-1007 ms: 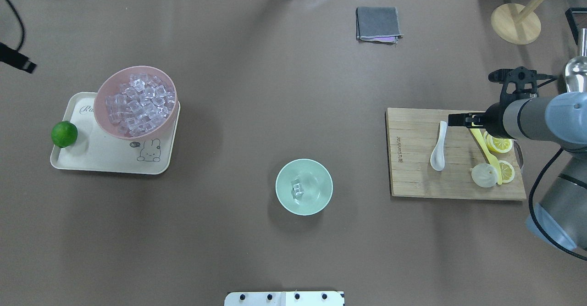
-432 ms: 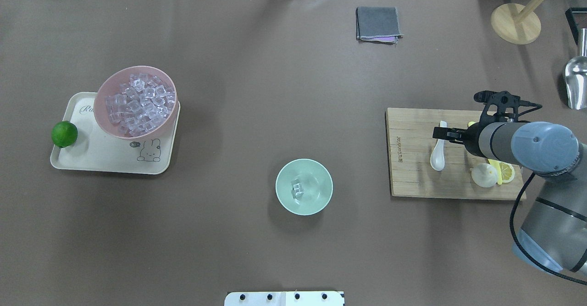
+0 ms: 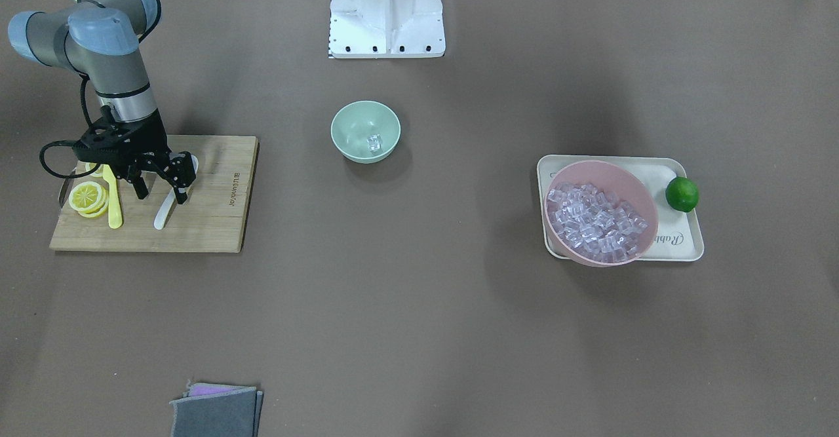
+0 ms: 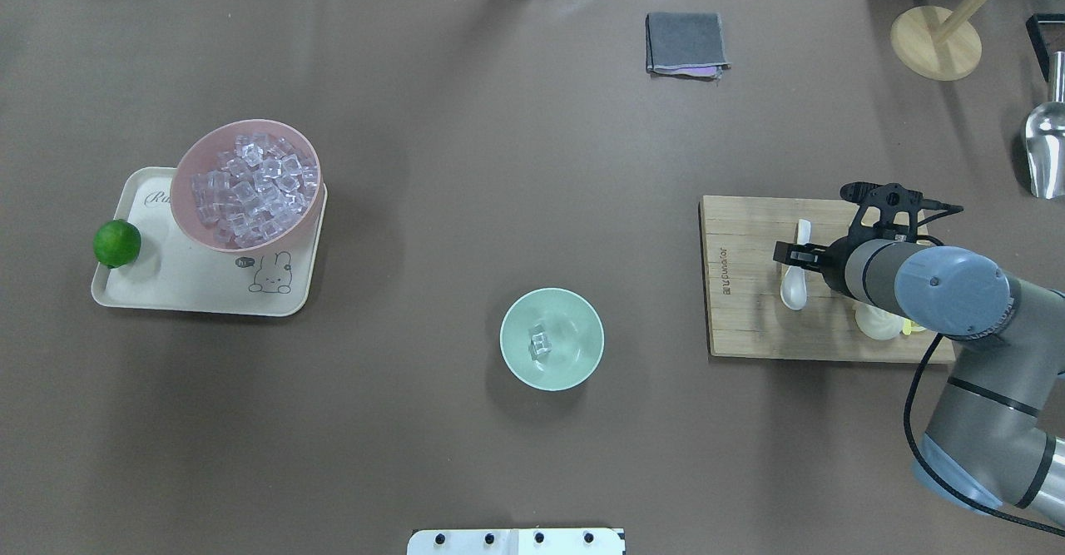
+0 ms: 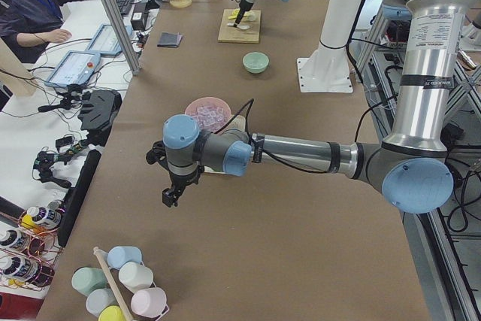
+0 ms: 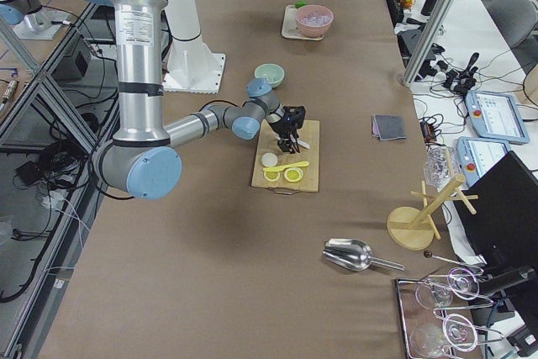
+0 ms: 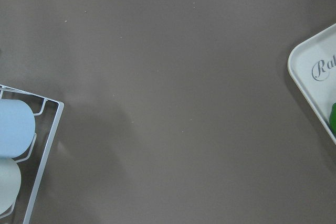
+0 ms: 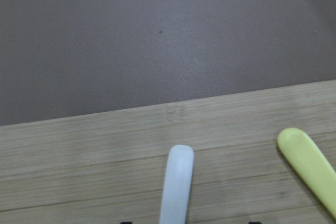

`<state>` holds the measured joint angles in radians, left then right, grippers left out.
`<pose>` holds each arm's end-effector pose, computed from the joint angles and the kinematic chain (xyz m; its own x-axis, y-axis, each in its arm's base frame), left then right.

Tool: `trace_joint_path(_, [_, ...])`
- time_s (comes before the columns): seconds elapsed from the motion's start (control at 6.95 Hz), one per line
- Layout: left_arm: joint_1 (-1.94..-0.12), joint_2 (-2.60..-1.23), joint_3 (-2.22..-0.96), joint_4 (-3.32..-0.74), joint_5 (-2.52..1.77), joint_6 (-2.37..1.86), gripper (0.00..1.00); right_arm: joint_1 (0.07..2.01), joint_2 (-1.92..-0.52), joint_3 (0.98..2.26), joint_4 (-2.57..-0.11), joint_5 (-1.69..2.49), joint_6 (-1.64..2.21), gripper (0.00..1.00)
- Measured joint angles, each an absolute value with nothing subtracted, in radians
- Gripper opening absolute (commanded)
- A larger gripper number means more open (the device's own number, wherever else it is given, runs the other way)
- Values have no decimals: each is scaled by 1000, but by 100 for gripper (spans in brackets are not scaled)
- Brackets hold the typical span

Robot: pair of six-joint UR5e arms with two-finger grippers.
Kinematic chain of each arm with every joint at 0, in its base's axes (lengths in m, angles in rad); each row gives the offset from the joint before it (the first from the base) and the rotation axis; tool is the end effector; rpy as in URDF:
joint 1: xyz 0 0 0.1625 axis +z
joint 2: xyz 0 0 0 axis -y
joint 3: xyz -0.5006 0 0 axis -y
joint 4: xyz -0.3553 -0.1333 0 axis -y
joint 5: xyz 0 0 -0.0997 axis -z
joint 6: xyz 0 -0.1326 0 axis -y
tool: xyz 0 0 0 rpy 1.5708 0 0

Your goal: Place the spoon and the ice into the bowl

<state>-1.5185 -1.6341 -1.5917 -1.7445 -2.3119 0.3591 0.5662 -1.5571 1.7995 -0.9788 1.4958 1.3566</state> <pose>-0.0172 -0.5087 0.7014 0.6635 0.5364 -0.5215 -0.3031 0.8300 0.4682 -0.3592 -0.3981 0.5927 0.6775 0.1795 0.7133 -0.4480 0.8698 0.2067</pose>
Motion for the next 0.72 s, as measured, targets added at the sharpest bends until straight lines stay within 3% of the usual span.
trace_joint_path(0.14, [-1519,-1630,-1592,-1751,-2313,358,98,563,-1541,1798,-989,1494,1359,0])
trace_joint_path(0.72, [-1519,-1622,-1589,-1765,-2313,350,98,560,-1519,1808,-1009,1496,1360,0])
